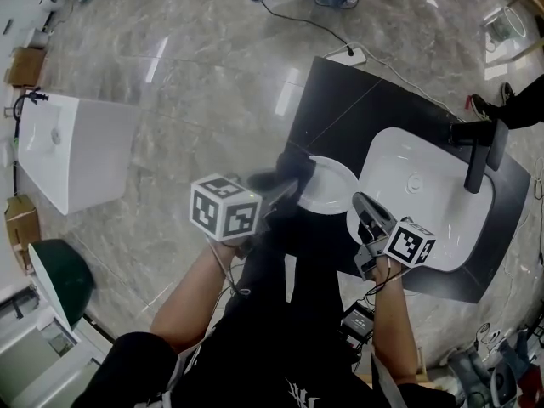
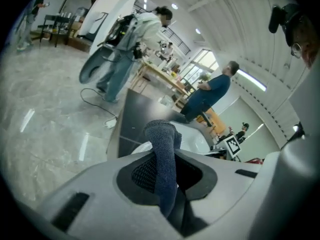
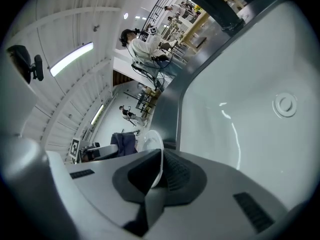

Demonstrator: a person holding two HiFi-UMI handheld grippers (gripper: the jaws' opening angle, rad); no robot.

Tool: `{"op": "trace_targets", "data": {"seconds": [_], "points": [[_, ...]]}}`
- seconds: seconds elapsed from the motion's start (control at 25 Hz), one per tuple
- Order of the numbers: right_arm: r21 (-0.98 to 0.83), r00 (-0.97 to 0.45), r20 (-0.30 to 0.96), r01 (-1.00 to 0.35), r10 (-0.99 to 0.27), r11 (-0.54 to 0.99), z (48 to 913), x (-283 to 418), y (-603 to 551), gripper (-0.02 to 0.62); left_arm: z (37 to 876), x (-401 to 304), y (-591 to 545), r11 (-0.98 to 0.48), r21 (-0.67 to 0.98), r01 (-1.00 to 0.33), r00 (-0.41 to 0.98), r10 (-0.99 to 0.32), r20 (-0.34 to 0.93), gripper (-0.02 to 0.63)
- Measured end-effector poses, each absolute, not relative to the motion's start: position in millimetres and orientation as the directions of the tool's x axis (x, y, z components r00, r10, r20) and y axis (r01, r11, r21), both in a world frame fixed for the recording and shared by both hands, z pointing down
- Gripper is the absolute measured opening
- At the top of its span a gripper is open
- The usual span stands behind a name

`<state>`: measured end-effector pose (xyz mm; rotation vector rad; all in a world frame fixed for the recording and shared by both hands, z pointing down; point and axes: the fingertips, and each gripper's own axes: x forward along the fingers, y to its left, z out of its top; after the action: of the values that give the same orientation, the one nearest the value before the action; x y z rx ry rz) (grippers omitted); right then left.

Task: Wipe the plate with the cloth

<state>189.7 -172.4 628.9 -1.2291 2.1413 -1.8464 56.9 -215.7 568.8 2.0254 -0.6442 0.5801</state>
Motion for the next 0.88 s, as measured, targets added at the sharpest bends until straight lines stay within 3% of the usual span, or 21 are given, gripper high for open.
{"op": "trace_targets", "data": {"seconds": [0.2, 0.36, 0.88], "points": [[-0.852, -0.675, 0.439, -0.523, -0.593, -0.036, 628, 187, -172, 0.014, 578, 149, -186, -0.506, 0.709, -0.491, 0.842, -0.068, 0.535, 0.058], [-0.846, -0.667, 0.448, -0.531, -0.595, -0.042, 630, 190, -171, 0.014, 604, 172, -183, -0.546, 0.677, -0.493, 0.812, -0.009, 0.584, 0.058], [-0.849, -0.655, 0.447, -0.526, -0.609, -0.059, 633, 195, -171, 0.014, 616, 39, -233, -0.482, 0.530, -0.697, 0.665, -0.160, 0.729, 0.058]]}}
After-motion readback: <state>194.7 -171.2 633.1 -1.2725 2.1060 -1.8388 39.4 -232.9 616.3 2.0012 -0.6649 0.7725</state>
